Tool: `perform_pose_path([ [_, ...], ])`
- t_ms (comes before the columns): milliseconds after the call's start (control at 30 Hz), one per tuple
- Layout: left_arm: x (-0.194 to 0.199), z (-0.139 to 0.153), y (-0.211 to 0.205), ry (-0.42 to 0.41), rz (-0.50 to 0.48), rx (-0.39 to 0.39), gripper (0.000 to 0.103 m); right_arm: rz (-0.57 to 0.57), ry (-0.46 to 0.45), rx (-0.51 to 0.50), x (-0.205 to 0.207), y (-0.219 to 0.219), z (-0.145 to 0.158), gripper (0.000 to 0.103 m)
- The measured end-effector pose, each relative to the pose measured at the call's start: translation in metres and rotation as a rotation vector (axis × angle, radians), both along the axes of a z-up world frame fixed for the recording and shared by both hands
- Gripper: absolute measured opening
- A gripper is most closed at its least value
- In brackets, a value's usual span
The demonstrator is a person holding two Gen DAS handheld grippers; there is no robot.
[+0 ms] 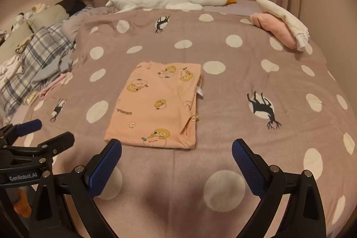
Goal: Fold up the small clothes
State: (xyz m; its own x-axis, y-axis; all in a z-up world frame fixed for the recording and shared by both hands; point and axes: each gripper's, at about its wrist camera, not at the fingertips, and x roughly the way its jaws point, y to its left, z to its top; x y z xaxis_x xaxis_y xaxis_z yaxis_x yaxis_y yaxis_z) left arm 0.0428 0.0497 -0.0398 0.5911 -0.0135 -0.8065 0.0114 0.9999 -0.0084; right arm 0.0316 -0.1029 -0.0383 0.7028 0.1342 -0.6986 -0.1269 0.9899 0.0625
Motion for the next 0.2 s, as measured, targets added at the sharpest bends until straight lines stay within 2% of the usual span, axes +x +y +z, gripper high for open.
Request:
perform_pose_path([
  [200, -0.0004, 0.0009, -0.0023, 0.004, -0.005, -0.002, 0.103, 0.002, -0.001, 0.004, -0.001, -0.001, 0.002, 0.098],
])
